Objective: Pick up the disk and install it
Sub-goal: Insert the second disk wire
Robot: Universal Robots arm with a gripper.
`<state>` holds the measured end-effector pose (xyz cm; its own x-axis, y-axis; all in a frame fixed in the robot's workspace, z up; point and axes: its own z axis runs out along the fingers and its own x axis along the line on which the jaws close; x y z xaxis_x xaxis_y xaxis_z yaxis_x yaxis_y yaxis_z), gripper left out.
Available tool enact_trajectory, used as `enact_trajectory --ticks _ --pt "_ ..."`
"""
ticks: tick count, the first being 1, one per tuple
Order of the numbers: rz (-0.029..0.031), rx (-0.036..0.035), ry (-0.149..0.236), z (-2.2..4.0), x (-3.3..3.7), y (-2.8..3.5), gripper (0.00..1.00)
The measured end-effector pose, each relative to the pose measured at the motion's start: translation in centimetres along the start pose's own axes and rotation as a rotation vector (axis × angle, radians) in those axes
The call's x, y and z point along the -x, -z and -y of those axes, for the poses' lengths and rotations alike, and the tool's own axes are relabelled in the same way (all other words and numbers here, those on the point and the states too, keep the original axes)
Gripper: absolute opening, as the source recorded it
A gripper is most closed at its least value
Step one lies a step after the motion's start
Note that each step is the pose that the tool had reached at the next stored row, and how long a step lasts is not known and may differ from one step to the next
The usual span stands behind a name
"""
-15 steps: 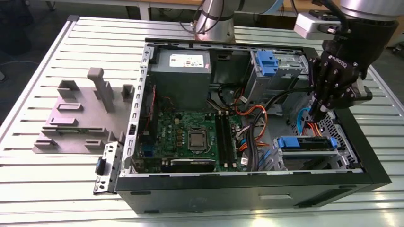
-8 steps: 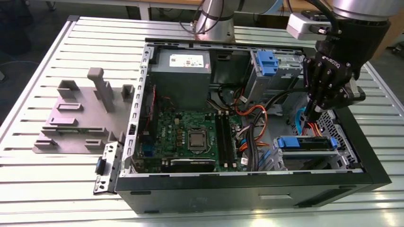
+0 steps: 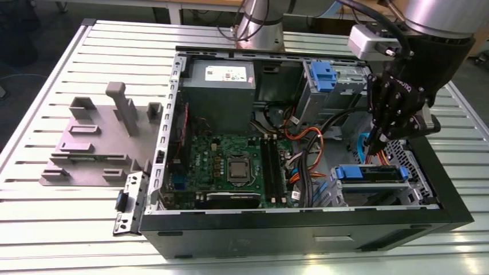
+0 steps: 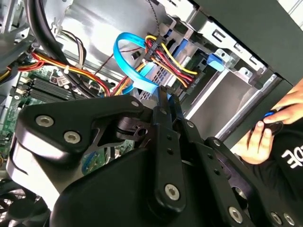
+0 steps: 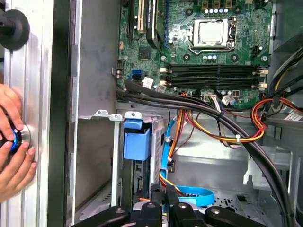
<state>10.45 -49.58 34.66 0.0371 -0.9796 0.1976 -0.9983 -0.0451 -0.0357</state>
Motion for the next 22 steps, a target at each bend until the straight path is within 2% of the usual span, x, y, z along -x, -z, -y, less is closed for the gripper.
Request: enact_trajectory --ticks 4,11,14,17,20,22 --pt "0.0030 -0.0170 -0.002 -0.37 -0.17 -0.25 0.16" --pt "0.0012 -0.0608 -0.008 -1.12 -0.24 -0.57 0.16" --pt "0.0010 -0.0717 -0.010 -1.64 -0.35 -0.64 0.16" --pt "0.0024 -0.0826 -0.012 -1.86 -0.75 -0.78 0.16" --pt "0.0075 -0.0908 -0.015 -1.95 -1.31 -1.00 0.16" --pt "0.0137 -0.0968 -0.016 -2.10 -1.54 -1.13 0.16"
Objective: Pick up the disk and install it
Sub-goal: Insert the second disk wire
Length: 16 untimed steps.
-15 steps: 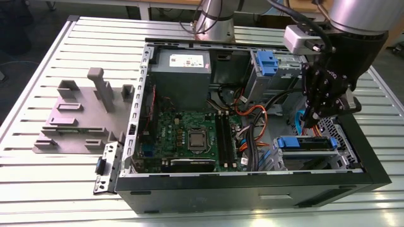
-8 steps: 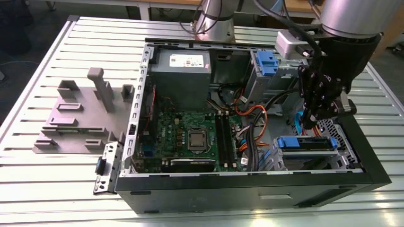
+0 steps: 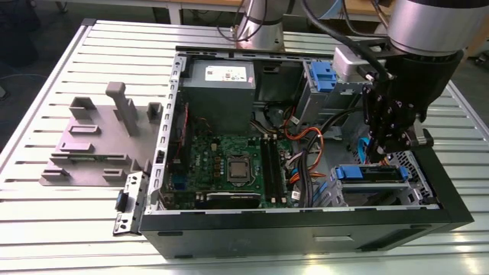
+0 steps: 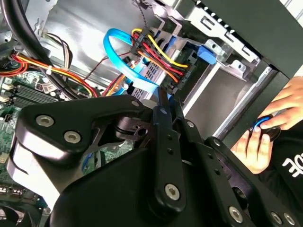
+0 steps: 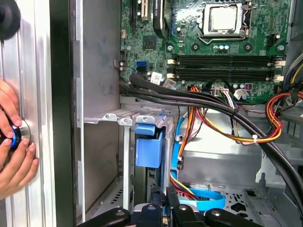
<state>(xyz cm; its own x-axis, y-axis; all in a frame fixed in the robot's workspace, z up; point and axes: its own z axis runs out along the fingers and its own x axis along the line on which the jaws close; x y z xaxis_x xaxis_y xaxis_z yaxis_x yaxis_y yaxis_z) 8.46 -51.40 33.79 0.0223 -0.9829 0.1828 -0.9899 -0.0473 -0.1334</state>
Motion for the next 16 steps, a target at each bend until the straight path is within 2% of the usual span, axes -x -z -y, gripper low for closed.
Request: enact_trajectory --ticks 7,10,13,15,16 --pt "0.0272 -0.0175 -0.007 -0.42 -0.78 -0.40 0.16" --pt "0.0424 -0.0264 -0.011 -0.49 -1.13 -0.54 0.16" --pt "0.0617 -0.0344 -0.015 -0.58 -1.43 -0.64 0.16" --pt "0.0776 -0.0369 -0.018 -0.65 -1.59 -0.68 0.16" --pt "0.0835 -0.0373 -0.019 -0.67 -1.66 -0.70 0.16"
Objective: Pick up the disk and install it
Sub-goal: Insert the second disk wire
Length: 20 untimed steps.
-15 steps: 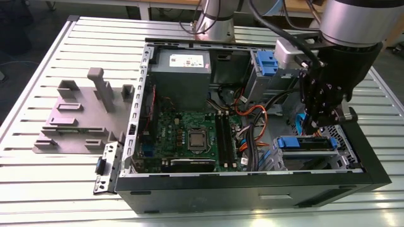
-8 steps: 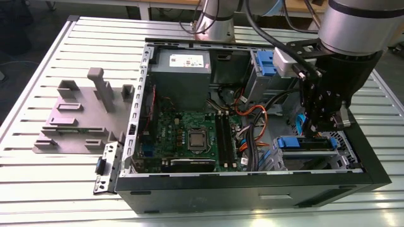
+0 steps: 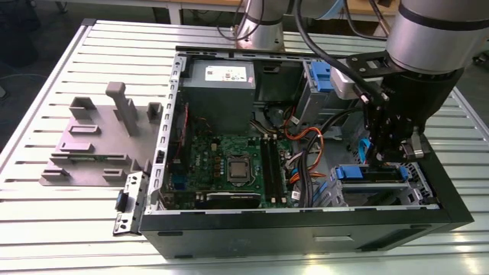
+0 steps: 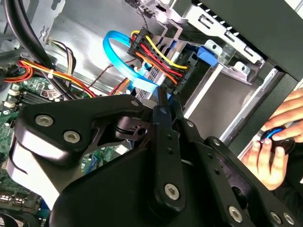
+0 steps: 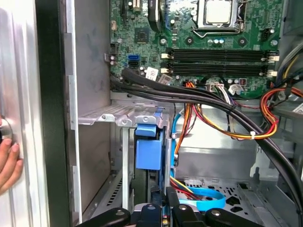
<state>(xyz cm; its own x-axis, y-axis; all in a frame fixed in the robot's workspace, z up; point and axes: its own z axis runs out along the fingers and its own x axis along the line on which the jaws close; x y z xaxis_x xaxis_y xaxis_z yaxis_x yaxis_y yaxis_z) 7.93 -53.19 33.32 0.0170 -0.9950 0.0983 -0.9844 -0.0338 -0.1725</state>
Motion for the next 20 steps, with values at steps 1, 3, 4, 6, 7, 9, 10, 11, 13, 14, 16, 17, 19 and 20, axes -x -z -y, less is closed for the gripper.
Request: enact_trajectory --ticks 1,3,4,6,7,9,10,11,13,14,16,17,19,20 --pt "0.0050 -0.0002 -0.001 -0.04 -0.07 -0.02 0.16" --pt "0.0068 -0.0001 -0.001 -0.09 -0.14 -0.04 0.16" --pt "0.0072 -0.0001 -0.001 -0.10 -0.21 -0.06 0.16" --pt "0.0096 -0.0001 -0.002 -0.11 -0.42 -0.10 0.16" --pt "0.0118 -0.0002 -0.002 -0.11 -0.53 -0.11 0.16" --pt "0.0161 -0.0003 -0.003 -0.12 -0.66 -0.12 0.16" --pt "0.0164 -0.0002 -0.003 -0.12 -0.68 -0.12 0.16" --pt "0.0166 -0.0002 -0.003 -0.11 -0.70 -0.12 0.16" --pt "0.0169 -0.0003 -0.003 -0.12 -0.77 -0.14 0.16" --pt "0.0172 -0.0003 -0.003 -0.12 -0.82 -0.14 0.16" --pt "0.0177 -0.0003 -0.003 -0.12 -0.93 -0.14 0.16" --pt "0.0181 -0.0003 -0.003 -0.13 -0.98 -0.15 0.16" --pt "0.0190 -0.0003 -0.004 -0.13 -1.08 -0.17 0.16" --pt "0.0193 -0.0003 -0.004 -0.13 -1.12 -0.17 0.16"
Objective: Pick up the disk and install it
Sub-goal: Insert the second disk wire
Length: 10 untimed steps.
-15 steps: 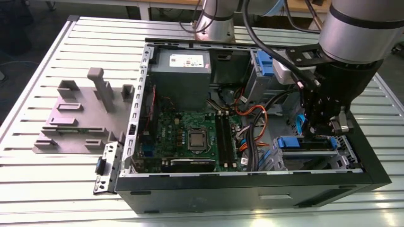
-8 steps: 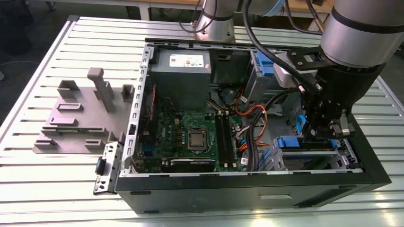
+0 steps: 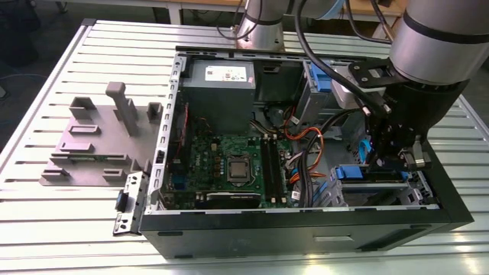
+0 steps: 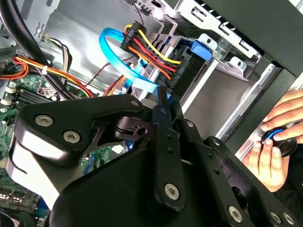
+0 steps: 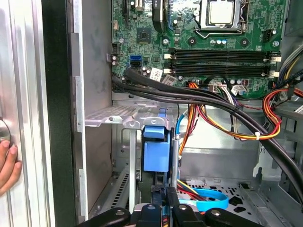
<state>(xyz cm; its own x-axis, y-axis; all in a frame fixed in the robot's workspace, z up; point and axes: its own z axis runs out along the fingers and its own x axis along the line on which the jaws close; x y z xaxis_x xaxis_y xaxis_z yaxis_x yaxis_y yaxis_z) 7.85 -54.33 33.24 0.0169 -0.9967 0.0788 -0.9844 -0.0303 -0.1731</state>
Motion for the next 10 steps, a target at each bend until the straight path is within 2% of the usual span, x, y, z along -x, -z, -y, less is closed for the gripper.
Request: enact_trajectory --ticks 8,10 --pt "0.0035 -0.0001 -0.001 -0.02 -0.14 -0.11 0.16" --pt "0.0068 -0.0001 -0.001 -0.03 -0.15 -0.13 0.16"
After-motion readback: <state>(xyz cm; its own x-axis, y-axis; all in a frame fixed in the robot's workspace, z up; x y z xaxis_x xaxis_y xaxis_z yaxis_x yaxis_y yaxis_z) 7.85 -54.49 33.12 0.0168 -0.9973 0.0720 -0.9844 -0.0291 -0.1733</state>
